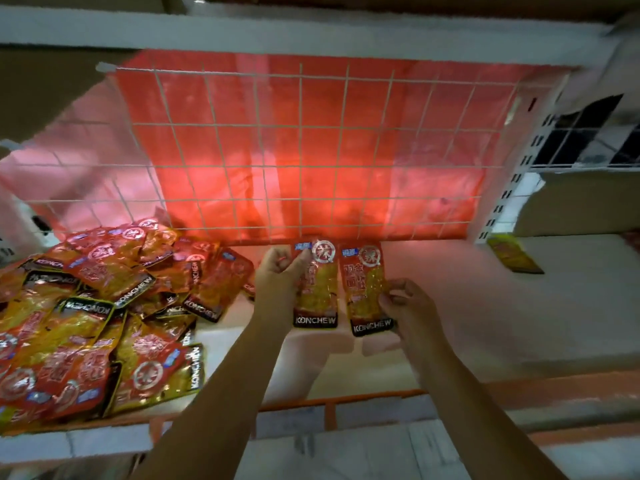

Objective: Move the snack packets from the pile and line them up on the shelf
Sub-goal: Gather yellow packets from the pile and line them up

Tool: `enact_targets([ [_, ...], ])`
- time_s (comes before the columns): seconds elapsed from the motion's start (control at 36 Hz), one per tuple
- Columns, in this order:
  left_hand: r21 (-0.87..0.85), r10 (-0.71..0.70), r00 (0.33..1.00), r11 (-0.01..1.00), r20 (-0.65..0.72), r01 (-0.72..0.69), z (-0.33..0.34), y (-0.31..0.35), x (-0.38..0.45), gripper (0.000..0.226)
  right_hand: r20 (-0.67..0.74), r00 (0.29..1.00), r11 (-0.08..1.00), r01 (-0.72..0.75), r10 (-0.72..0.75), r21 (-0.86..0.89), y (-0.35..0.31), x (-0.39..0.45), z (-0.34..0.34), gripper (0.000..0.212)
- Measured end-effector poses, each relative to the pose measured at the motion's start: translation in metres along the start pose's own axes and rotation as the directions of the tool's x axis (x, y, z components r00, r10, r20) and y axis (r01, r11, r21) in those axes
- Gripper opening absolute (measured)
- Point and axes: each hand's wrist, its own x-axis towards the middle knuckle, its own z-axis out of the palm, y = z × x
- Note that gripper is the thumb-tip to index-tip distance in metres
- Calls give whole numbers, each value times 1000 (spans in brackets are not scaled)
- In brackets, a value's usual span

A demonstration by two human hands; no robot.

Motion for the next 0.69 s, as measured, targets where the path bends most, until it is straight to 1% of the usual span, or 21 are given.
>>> enact_targets([
  [0.08,-80,-52,998,996,-44,48,45,-22,-12,19,13,1000,1000,20,-20,22,-6,6,-47,33],
  [0.14,-138,-88,995,987,-51,81,80,-35,-22,16,6,1000,1000,29,-29,4,-12,10,-82,35],
  [0.19,-166,-119,992,980,-45,110,115,-49,-34,18,-11,999,999,31,-31,-5,-17,13,-116,35],
  [0.33,-148,-177,984,974,-13,173,188,-73,-64,26,-110,994,999,16,-12,35,-29,17,-190,34],
  [0.39,-139,-208,978,968,7,207,209,-77,-74,28,-149,988,999,35,-32,19,-33,17,-211,27],
  [0.44,-133,-220,974,965,49,225,226,-80,-83,34,-184,982,999,50,-48,5,-35,16,-230,19],
  [0.56,-136,-246,964,956,100,258,255,-85,-91,40,-230,972,999,39,-38,0,-38,15,-260,15],
  [0.64,-84,-264,956,958,127,276,273,-89,-96,45,-269,963,1000,17,-17,0,-39,17,-277,22],
  [0.69,-65,-272,955,958,118,281,283,-93,-98,48,-287,958,999,4,-14,-34,-39,19,-288,26],
])
